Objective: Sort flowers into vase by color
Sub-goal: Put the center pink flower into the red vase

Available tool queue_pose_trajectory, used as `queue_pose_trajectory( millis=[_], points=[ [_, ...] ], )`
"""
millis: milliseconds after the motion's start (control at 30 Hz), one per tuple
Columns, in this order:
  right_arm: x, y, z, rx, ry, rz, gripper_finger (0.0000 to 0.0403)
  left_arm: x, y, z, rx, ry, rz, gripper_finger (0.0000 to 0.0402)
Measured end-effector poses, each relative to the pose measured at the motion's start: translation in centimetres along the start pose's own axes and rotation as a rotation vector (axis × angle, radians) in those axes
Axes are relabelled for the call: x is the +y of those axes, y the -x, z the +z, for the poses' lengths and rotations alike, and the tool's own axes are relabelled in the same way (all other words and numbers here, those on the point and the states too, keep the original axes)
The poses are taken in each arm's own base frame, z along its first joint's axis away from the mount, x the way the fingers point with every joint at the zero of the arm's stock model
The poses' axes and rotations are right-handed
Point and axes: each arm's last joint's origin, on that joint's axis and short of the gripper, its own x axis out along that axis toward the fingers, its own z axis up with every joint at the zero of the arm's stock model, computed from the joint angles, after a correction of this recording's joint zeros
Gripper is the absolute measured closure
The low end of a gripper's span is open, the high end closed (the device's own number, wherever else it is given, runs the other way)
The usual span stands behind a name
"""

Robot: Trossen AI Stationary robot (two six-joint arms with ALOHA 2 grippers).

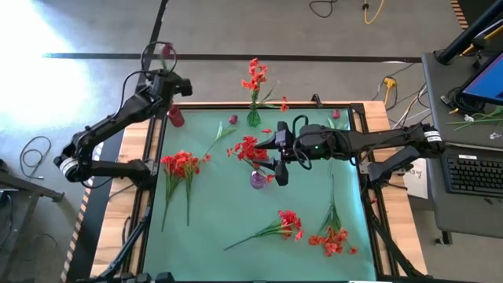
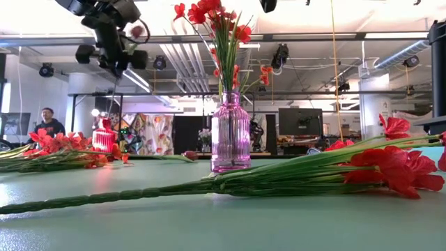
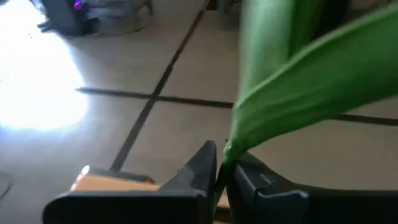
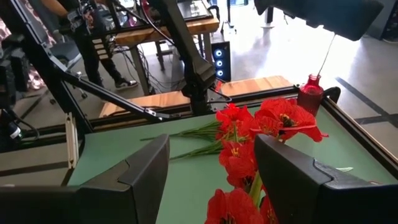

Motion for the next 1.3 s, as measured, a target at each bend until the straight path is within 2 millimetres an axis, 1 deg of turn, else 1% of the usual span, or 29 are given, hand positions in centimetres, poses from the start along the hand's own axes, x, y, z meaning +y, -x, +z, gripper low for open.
queue_pose_trajectory(
  millis=[100, 233, 400, 567, 867, 1067, 1300],
  points=[
    [0.0, 0.0, -0.1, 0.014, 0.001, -0.002, 0.0174, 0.0, 0.2, 0.3, -0.010, 0.003, -0.020, 0.0382],
    [0.0, 0.0, -0.2, 0.016, 0.004, -0.003, 0.0174, 0.1, 0.3, 0.3, -0.007, 0.004, -0.019, 0.0397],
    [0.0, 0.0, -0.2, 0.015, 0.010, -0.003, 0.0174, 0.3, 0.2, -0.1, 0.016, 0.024, 0.003, 0.0400],
    [0.0, 0.0, -0.2, 0.019, 0.010, -0.003, 0.0174, 0.6, 0.0, -0.8, 0.048, 0.001, 0.028, 0.0401],
    [0.0, 0.0, -0.2, 0.019, 0.010, -0.003, 0.0174, 0.7, -0.1, -0.9, 0.049, -0.007, 0.047, 0.0399],
    [0.0, 0.0, -0.2, 0.019, 0.009, -0.003, 0.0174, 0.7, -0.1, -0.9, 0.048, 0.011, 0.047, 0.0368],
    [0.0, 0.0, -0.2, 0.019, 0.009, -0.003, 0.0174, 0.8, -0.1, -1.1, 0.062, 0.010, 0.054, 0.0299]
  ],
)
